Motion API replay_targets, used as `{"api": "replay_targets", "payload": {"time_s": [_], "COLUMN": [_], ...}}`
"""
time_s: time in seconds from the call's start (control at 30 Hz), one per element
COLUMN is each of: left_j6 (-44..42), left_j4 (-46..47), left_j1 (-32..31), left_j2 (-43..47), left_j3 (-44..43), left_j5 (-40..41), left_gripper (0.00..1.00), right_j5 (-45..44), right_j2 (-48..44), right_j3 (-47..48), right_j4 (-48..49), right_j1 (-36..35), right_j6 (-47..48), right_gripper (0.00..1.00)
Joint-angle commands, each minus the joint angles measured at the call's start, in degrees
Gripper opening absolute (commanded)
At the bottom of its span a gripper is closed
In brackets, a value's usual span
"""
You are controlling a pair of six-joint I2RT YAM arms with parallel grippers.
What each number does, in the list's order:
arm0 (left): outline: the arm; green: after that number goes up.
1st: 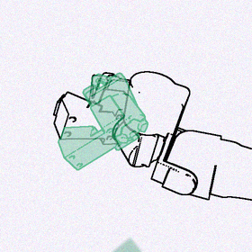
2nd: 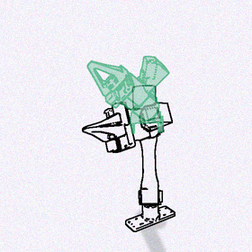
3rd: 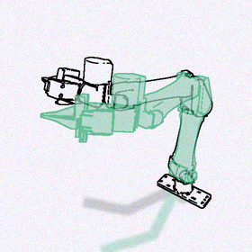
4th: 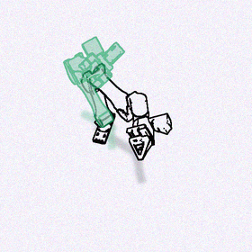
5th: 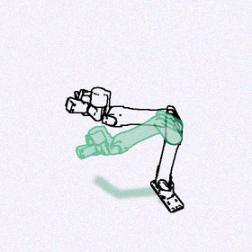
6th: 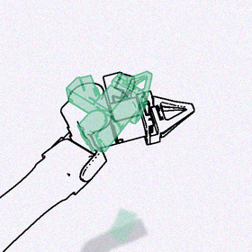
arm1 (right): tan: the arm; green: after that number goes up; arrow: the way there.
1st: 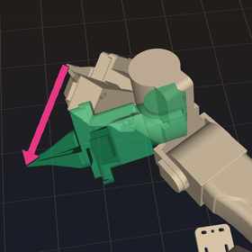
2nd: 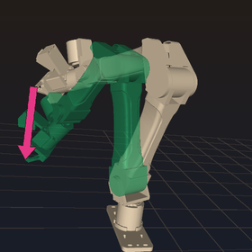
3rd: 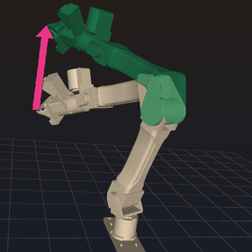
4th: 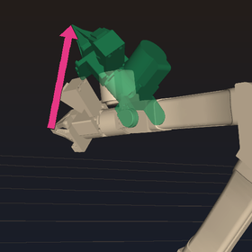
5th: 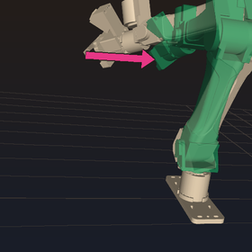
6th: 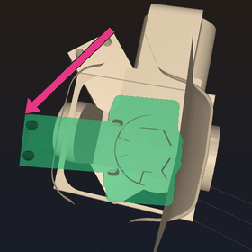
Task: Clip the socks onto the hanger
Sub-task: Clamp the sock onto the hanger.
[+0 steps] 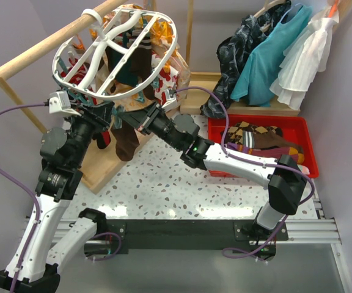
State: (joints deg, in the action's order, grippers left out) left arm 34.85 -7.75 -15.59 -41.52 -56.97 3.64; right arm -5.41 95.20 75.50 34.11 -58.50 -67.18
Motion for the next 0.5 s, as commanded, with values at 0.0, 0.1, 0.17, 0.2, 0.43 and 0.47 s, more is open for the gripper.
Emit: {"api": "replay_targets", "payload": {"time_s": [0.0,0.1,0.17,0.2,0.43,0.47], "left_j6": [0.22,0.66,0.66,0.74,2.06,1.98], "left_j4": [0.01,0.19,0.19,0.28,0.89,0.89], "left_j1": [0.04,0.04,0.04,0.04,0.04,0.04], "left_j2": [0.21,0.3,0.12,0.12,0.03,0.03], "left_j3": [0.81,0.72,0.81,0.72,0.72,0.72], "left_j5": [-1.27,-1.53,-1.53,-1.62,-2.94,-2.76], "left_gripper": [0.0,0.0,0.0,0.0,0.0,0.0], "right_j5": [-1.01,-1.01,-0.92,-0.83,-0.92,-0.92], "right_j2": [-0.28,-0.1,0.07,0.16,0.43,0.51], "right_j3": [2.37,2.8,2.89,3.24,2.81,2.89], "right_j4": [4.04,4.12,4.12,4.12,4.56,4.74], "right_j1": [-0.47,-0.48,-0.47,-0.56,-0.56,-0.65], "right_j6": [-1.29,-1.55,-1.73,-1.73,-2.08,-2.25], "right_gripper": [0.0,0.0,0.0,0.0,0.0,0.0]}}
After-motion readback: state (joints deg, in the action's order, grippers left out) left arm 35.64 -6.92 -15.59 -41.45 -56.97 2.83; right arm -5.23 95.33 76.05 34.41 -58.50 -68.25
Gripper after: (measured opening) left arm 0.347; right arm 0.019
